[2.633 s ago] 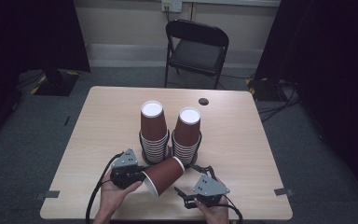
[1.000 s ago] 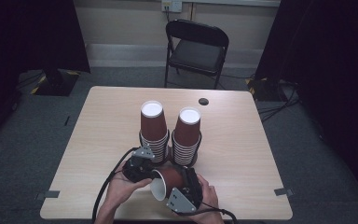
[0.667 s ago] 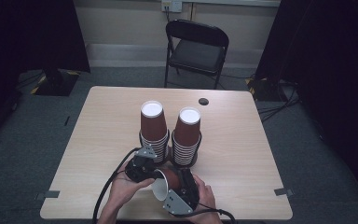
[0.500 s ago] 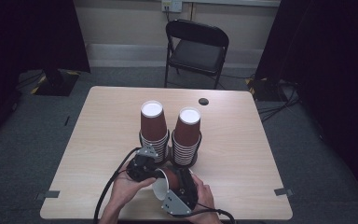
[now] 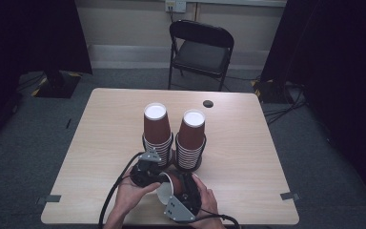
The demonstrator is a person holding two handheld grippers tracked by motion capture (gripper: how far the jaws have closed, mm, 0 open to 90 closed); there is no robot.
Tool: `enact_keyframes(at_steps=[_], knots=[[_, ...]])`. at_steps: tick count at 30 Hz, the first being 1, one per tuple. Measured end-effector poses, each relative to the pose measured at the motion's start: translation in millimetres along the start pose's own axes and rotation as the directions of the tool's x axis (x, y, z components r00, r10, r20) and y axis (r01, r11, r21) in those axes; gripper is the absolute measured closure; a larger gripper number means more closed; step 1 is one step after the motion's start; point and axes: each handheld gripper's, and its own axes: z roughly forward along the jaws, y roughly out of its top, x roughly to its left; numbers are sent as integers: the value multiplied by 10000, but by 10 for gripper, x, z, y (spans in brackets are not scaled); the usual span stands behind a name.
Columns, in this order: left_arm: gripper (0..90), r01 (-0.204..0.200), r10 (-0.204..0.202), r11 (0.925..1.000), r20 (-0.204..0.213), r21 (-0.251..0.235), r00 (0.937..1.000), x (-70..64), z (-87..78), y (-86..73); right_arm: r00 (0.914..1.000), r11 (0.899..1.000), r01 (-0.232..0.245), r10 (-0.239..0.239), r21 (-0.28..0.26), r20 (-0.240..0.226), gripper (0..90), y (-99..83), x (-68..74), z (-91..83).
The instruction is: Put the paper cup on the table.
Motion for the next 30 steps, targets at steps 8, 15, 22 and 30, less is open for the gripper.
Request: enact_keyframes(at_steps=[8,15,22,30], knots=[[775,94,-104,9953,-102,-963,9999,-16,-11,-57,9964,9961,-845,843,-252,-95,92,-18,-70,-31],[626,28,-132,9782,-489,-2077,9987,-20,-59,-135,9863,9856,-1641,1633,-411,-210,96,-53,-130,-68],[497,-34,-137,9624,-611,-2716,9980,-2,-100,-198,9731,9727,-2288,2274,-378,-368,97,-119,-149,-56],[388,-86,-200,9443,-835,-3290,9963,29,-145,-287,9377,9357,-3468,3441,-644,-488,97,-221,-238,-72]])
